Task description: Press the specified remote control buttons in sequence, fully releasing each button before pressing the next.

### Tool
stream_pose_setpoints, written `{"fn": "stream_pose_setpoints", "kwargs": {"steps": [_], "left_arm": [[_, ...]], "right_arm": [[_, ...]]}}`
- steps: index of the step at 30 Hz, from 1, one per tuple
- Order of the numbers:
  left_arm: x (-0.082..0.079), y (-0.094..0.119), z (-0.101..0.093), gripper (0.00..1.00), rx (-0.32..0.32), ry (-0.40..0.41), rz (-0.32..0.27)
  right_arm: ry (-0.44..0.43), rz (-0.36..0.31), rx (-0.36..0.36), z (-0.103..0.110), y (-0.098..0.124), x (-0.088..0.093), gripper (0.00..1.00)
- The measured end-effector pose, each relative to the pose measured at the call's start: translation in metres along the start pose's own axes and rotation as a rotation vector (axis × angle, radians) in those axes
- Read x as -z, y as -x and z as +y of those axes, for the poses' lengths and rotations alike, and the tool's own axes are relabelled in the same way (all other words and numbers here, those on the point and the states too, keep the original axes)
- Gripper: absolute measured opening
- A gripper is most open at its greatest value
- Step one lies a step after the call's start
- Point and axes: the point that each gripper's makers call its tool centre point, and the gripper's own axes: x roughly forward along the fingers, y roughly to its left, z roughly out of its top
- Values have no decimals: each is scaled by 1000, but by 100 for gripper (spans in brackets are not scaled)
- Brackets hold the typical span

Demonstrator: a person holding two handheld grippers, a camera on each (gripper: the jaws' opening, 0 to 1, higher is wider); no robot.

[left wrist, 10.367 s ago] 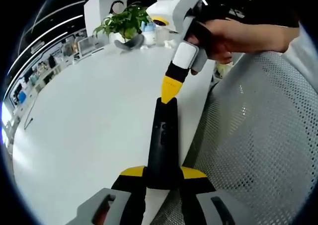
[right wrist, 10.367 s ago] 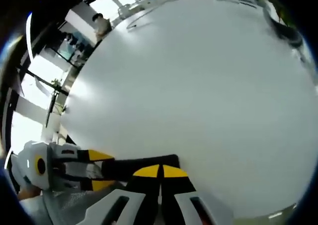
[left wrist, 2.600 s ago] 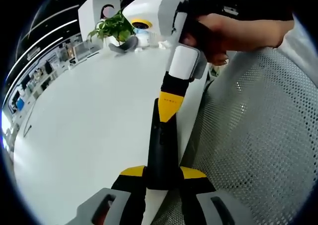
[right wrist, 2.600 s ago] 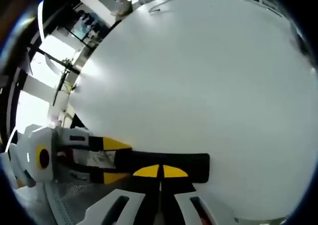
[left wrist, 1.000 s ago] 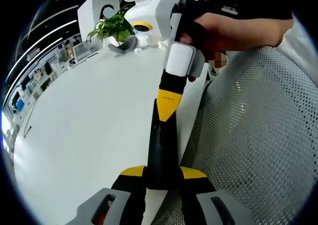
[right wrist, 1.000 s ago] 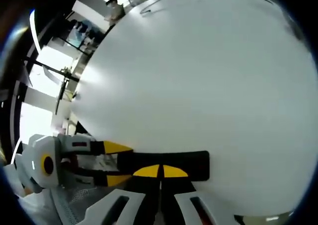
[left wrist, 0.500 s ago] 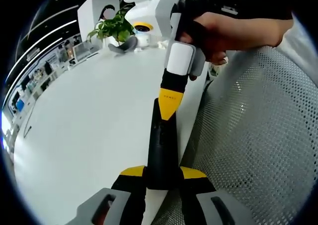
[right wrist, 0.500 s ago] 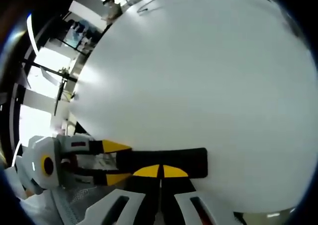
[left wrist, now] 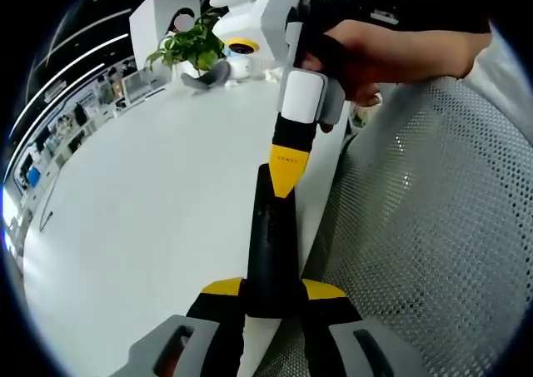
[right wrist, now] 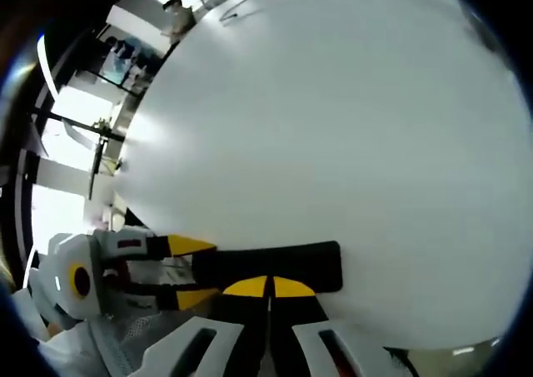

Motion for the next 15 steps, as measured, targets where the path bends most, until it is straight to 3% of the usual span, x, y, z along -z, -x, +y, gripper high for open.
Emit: {"fn": "stream_pose_setpoints", "kwargs": {"steps": [15], "left_arm": [[0, 0, 0, 25, 1, 0, 0]], "right_arm": [[-20, 9, 30, -6, 4, 3, 0]]}}
